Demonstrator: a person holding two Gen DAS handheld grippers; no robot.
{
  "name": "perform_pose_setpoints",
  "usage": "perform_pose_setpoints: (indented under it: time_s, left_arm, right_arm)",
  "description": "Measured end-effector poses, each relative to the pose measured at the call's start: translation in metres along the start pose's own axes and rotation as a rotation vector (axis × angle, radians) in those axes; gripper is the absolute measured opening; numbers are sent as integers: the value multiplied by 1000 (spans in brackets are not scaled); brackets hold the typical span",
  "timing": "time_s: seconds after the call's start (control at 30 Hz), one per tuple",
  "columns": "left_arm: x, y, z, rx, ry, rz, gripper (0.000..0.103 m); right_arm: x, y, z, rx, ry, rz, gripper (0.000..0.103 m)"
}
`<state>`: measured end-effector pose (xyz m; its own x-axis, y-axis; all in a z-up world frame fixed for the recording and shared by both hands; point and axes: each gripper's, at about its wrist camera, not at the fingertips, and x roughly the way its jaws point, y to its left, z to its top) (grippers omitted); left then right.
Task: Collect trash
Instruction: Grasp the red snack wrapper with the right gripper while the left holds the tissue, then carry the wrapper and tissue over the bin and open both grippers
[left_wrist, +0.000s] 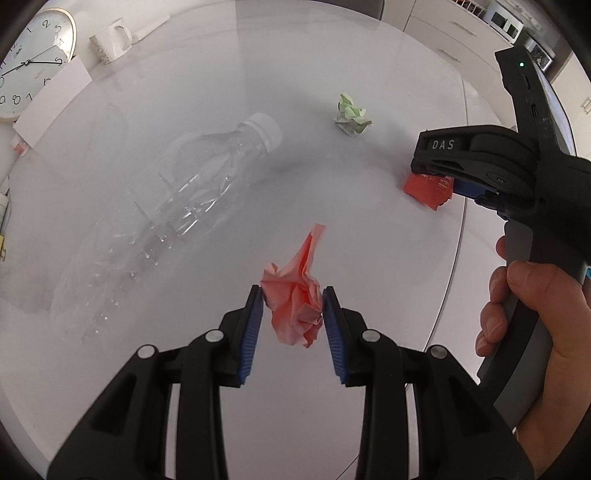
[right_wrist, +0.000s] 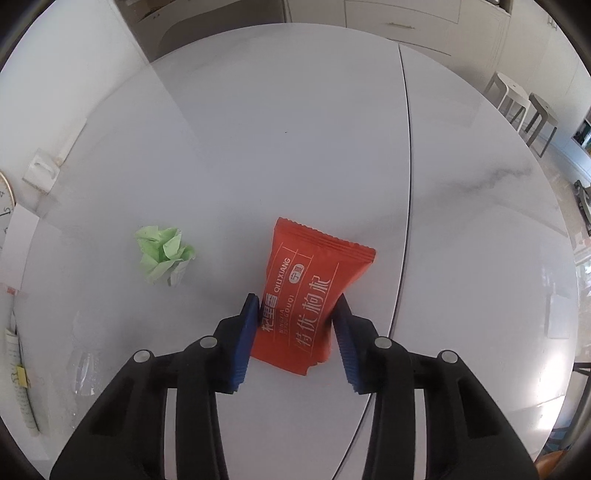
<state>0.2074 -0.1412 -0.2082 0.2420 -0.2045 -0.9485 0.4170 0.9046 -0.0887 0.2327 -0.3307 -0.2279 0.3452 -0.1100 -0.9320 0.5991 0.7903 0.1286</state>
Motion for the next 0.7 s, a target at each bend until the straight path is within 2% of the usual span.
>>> perform_pose_setpoints:
  time_s: [0.2,0.4,0.57,0.7]
  left_arm:
    - [-3,-14,-6,10,4,-15,33]
    - [-20,-51,-14,110,-19,-6,33]
    - [-38,-104,-35,195,-16,-89,33]
    - [-49,-165,-67,294,6,-181,33]
  right_arm:
    - [-15,-25,-6,-40,-19,34,39]
    - [-62,-54,-20,-121,-52,96,39]
    - [-110,-115,-57,-214,-65,144,39]
    - [-143,-189,-106,-249,-38,110,40]
